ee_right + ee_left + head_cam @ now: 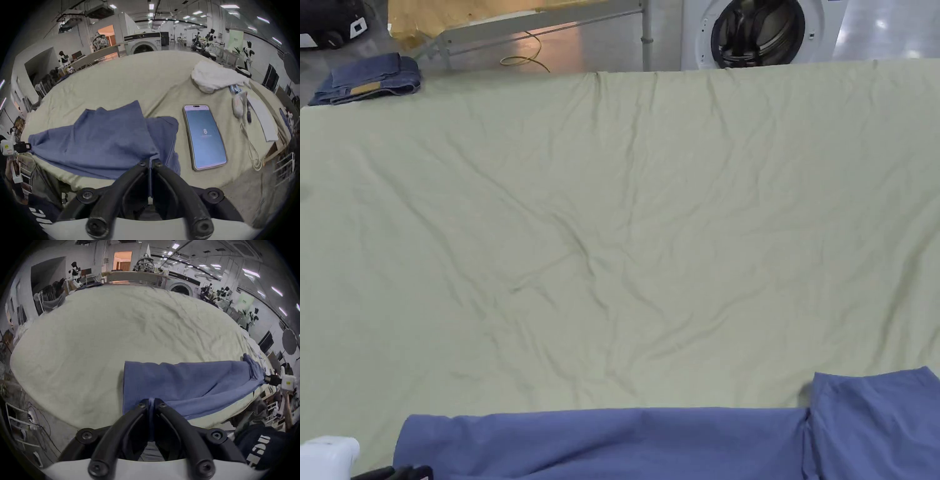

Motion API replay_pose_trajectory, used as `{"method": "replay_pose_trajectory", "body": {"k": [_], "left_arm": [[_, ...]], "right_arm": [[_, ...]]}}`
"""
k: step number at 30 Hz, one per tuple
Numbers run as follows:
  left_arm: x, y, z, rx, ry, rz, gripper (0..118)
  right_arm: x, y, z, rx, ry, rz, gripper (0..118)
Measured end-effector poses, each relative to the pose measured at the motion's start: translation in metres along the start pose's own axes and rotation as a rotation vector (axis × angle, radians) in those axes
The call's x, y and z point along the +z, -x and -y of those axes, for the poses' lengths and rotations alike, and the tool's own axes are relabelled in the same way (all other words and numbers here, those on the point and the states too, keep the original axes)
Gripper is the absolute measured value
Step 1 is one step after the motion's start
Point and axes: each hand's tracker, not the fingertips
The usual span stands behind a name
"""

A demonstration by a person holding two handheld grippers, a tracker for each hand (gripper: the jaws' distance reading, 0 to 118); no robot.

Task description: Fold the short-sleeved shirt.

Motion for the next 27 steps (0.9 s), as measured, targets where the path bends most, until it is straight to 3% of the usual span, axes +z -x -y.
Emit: {"method": "replay_pose_trajectory", "body": {"k": [2,3,4,5,6,10,13,14,15,16,17,20,24,26,27], "left_arm": [[0.003,-0.009,0.001,-0.023,-0.034,-0.014,4],[0.004,-0.008,0.000,-0.029,-0.080,-0.004,15],[0.011,-0.015,0.000,-0.033,-0.127,0.003,32],[0.020,-0.022,-0.002,-0.028,-0.171,0.017,63],[0.027,-0.024,-0.005,-0.019,-0.199,0.042,65],[0.078,-0.049,-0.020,-0.059,-0.376,-0.007,63],[0.110,-0.070,-0.032,-0.071,-0.498,0.012,63],[0.118,-0.078,-0.034,-0.061,-0.535,0.021,58],[0.124,-0.085,-0.035,-0.054,-0.569,0.018,44],[0.129,-0.092,-0.036,-0.043,-0.593,0.027,20],[0.127,-0.081,-0.031,-0.045,-0.606,0.052,0],[0.132,-0.080,-0.033,-0.024,-0.631,0.073,0],[0.122,-0.043,-0.041,0.084,-0.518,0.157,0],[0.098,-0.003,-0.039,0.230,-0.393,0.245,0],[0.087,0.013,-0.034,0.288,-0.375,0.276,15]], "right_arm": [[-0.002,0.009,0.003,0.030,-0.007,0.023,6],[-0.002,-0.009,0.007,0.052,-0.010,0.032,21],[-0.002,-0.008,0.006,0.076,-0.001,0.045,46],[0.001,-0.006,0.007,0.087,0.000,0.060,74],[0.005,-0.005,0.008,0.092,-0.015,0.084,79],[0.049,0.003,-0.004,0.107,-0.185,0.022,78],[0.074,0.015,-0.024,0.063,-0.348,-0.077,75],[0.078,0.021,-0.031,0.043,-0.392,-0.127,58],[0.079,0.027,-0.037,0.029,-0.412,-0.162,33],[0.079,0.033,-0.043,0.019,-0.433,-0.187,9],[0.078,0.038,-0.049,0.023,-0.440,-0.206,1],[0.071,0.052,-0.060,0.068,-0.435,-0.224,0],[0.062,0.060,-0.060,0.068,-0.433,-0.238,0],[0.059,0.058,-0.056,0.047,-0.423,-0.272,0],[0.057,0.056,-0.055,0.043,-0.411,-0.285,0]]}}
